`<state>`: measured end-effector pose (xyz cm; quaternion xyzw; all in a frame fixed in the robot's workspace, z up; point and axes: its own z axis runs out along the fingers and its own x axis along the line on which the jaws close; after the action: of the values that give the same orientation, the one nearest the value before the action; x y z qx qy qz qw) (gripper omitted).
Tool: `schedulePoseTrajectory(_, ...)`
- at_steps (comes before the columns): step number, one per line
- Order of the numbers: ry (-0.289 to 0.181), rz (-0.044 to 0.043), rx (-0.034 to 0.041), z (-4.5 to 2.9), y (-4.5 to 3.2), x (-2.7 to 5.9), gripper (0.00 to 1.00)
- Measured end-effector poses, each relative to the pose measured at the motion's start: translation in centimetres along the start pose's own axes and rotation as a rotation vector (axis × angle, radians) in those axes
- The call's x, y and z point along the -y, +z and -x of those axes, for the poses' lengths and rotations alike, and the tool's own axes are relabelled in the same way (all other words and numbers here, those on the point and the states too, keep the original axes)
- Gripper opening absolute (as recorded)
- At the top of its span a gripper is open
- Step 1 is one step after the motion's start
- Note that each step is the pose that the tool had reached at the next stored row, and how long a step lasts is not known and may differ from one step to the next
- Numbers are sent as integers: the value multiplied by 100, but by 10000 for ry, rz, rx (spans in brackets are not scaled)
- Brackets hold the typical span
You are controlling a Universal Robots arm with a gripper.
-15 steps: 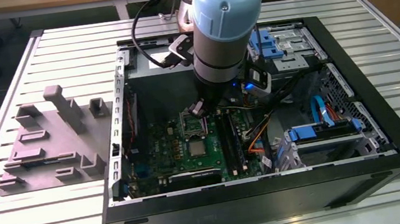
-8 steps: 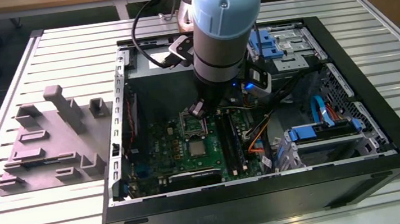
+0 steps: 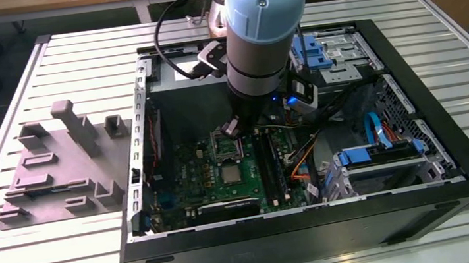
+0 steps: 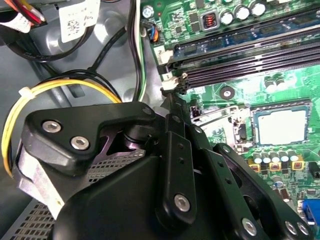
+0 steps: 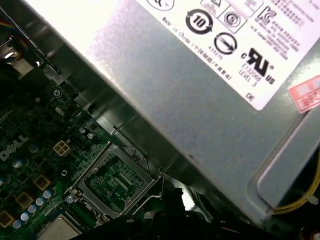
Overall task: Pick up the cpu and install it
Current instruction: 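Close the cpu cover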
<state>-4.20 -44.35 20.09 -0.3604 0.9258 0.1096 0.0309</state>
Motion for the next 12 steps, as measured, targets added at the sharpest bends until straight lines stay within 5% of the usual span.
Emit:
schedulePoseTrajectory(4, -5, 142, 129, 2, 0, -2, 11)
schedulePoseTrajectory(12, -6, 189, 172, 2, 31, 0, 11)
